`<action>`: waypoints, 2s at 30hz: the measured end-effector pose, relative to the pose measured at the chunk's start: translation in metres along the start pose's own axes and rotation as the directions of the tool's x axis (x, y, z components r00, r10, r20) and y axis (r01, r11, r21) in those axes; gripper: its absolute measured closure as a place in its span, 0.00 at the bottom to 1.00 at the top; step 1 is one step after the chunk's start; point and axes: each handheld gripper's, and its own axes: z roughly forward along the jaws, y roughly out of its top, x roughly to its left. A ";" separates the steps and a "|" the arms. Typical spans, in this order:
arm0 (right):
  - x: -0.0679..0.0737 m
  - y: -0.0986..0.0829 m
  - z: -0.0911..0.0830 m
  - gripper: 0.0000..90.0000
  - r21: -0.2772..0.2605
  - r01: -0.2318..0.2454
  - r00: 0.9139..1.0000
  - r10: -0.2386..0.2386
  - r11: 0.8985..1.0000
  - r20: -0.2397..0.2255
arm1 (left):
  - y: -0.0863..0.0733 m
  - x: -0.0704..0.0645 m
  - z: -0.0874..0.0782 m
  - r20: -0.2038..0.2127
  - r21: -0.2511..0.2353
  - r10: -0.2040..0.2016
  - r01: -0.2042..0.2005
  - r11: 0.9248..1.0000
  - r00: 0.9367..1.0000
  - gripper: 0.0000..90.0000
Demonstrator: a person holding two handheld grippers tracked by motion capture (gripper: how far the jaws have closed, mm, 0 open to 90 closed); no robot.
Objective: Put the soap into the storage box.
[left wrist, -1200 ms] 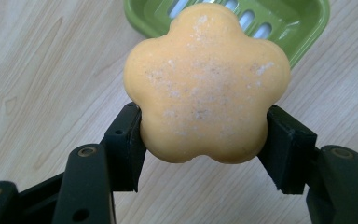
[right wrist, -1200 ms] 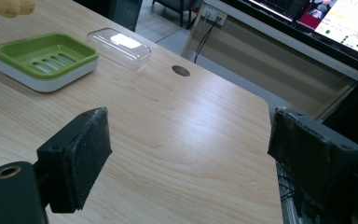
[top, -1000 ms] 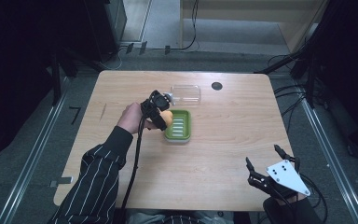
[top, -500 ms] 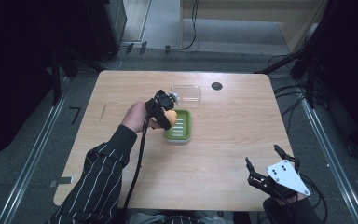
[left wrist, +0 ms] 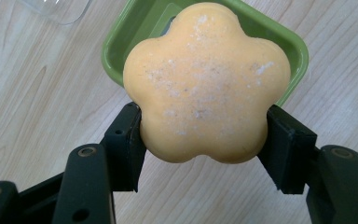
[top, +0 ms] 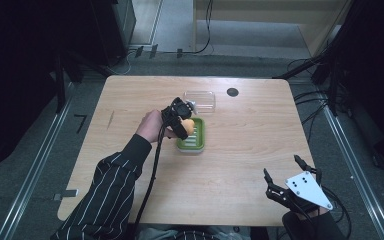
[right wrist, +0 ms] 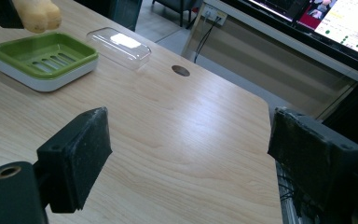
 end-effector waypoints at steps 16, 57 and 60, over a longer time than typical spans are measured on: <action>0.000 0.000 0.000 0.15 -0.001 0.000 1.000 0.000 1.000 -0.001 | 0.010 -0.002 0.024 -0.006 0.009 0.014 -0.014 1.000 1.000 0.44; 0.000 0.000 0.000 0.15 -0.003 0.002 1.000 -0.002 1.000 -0.003 | 0.017 -0.011 0.057 -0.044 0.036 0.078 -0.076 0.996 0.996 0.35; 0.000 0.000 0.000 0.15 -0.004 0.003 1.000 -0.003 1.000 -0.001 | 0.017 -0.012 0.056 -0.036 0.041 0.084 -0.083 0.996 0.996 0.31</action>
